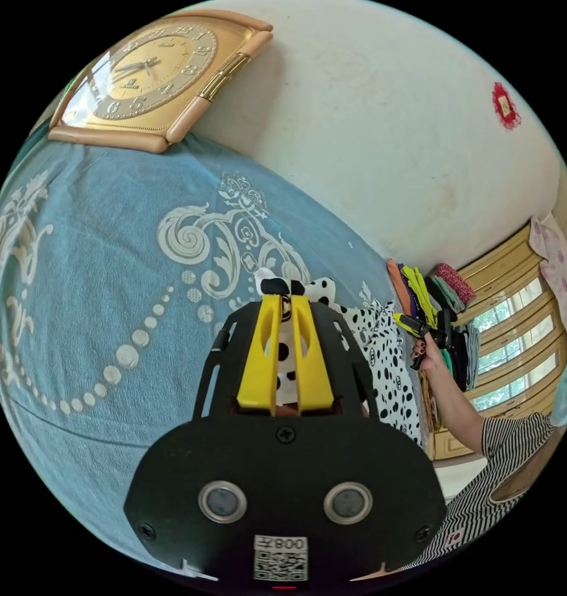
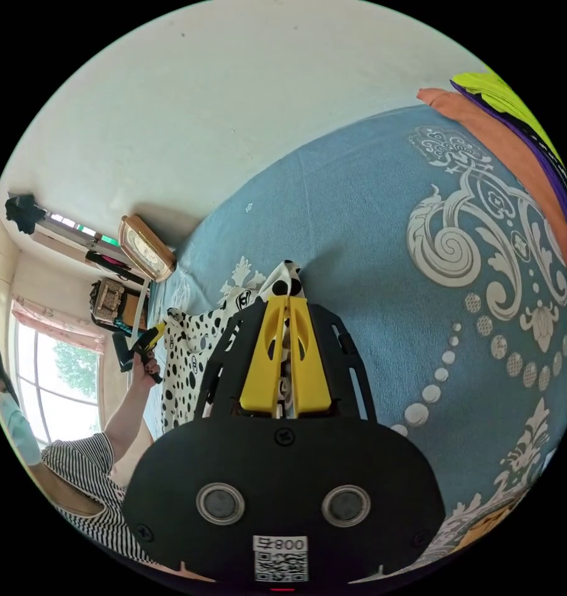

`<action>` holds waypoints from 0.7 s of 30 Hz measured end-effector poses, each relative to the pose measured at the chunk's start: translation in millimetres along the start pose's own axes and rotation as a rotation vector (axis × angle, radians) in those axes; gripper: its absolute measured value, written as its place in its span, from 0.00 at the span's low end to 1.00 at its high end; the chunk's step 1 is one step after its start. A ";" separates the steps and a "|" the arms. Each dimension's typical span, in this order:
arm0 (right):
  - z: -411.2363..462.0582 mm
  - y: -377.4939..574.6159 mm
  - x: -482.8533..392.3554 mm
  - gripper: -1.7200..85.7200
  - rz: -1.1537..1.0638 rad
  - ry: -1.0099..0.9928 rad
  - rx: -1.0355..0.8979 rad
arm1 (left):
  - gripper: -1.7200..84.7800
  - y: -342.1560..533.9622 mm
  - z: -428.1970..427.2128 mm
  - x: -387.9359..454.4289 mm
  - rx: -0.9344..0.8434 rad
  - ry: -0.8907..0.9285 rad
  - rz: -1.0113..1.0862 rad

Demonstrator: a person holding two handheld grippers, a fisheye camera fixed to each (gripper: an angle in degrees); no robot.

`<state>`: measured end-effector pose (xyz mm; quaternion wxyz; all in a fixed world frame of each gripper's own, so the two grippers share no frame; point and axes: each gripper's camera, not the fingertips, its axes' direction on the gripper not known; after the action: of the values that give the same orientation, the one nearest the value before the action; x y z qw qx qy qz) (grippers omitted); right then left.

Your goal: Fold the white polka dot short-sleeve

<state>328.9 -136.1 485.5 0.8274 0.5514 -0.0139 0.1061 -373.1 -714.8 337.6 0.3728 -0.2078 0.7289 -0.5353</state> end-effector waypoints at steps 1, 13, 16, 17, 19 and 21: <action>-2.0 3.2 6.4 0.04 0.017 -0.031 0.001 | 0.08 2.0 -3.7 -1.2 0.007 0.014 -0.004; -45.1 140.1 28.5 0.09 -0.042 -0.114 -0.104 | 0.11 104.1 -66.1 -6.2 -0.185 0.056 -0.020; -40.7 164.8 26.0 0.09 -0.039 -0.078 -0.154 | 0.11 111.1 -56.9 -5.1 -0.213 0.095 -0.033; -41.4 169.7 24.5 0.09 -0.041 -0.076 -0.147 | 0.10 111.7 -53.3 -2.8 -0.218 0.100 -0.035; -41.4 172.8 23.3 0.09 -0.041 -0.064 -0.138 | 0.09 111.6 -50.1 -0.6 -0.228 0.101 -0.041; -41.6 173.6 23.5 0.09 -0.035 -0.073 -0.143 | 0.07 113.5 -51.0 0.8 -0.222 0.101 -0.057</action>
<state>314.8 -30.2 630.4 0.8653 0.4946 -0.0419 0.0702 -401.8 -644.8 238.8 0.2948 -0.2414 0.7953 -0.4715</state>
